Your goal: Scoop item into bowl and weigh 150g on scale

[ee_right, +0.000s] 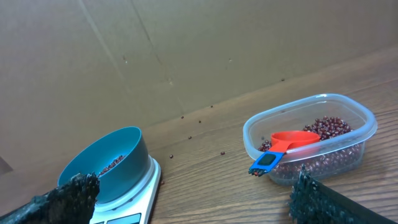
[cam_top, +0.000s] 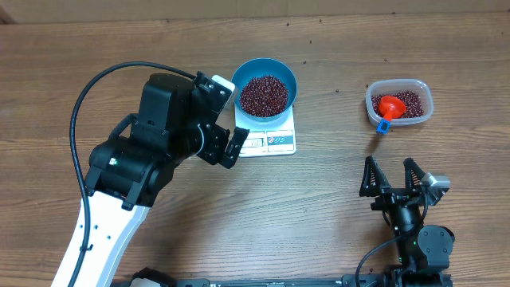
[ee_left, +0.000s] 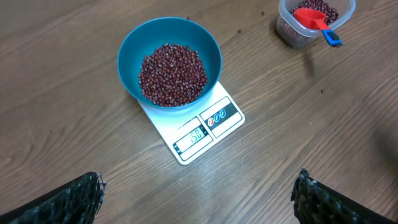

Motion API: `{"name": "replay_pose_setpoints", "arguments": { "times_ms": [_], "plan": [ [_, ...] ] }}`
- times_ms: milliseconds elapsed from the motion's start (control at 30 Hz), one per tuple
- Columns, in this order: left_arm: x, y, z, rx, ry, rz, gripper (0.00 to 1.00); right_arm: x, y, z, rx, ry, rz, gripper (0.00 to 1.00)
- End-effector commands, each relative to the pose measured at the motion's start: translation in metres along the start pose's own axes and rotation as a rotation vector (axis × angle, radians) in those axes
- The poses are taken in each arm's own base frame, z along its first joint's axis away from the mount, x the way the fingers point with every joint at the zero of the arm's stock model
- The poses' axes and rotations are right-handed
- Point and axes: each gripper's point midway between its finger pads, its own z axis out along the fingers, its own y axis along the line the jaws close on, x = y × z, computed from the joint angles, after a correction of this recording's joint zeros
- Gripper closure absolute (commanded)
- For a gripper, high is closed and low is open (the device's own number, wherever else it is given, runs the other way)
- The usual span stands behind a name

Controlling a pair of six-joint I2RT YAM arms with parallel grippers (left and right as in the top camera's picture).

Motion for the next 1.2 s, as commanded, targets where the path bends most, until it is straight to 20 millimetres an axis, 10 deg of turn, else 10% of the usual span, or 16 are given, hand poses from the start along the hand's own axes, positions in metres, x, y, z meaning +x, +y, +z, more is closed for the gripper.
{"name": "replay_pose_setpoints", "arguments": {
  "times_ms": [0, 267, 467, 767, 1167],
  "plan": [
    [0.004, 0.002, -0.003, -0.008, 0.022, -0.013, 0.00, 0.003, 0.001, 0.000, -0.007, 0.001, 0.003, 0.00],
    [0.030, 0.014, -0.012, -0.067, 0.086, -0.028, 0.01, 0.003, 0.001, 0.000, -0.007, 0.001, 0.002, 0.00],
    [0.033, 0.032, -0.027, -0.119, -0.139, -0.051, 0.01, 0.003, 0.001, 0.000, -0.007, 0.001, 0.003, 0.00],
    [0.090, 0.061, -0.048, -0.274, -0.405, -0.088, 0.01, 0.003, 0.001, 0.000, -0.007, 0.001, 0.002, 0.00],
    [0.122, 0.070, -0.031, -0.372, -0.690, -0.003, 0.01, 0.003, 0.001, 0.000, -0.007, 0.001, 0.003, 0.00]
  ]
}}
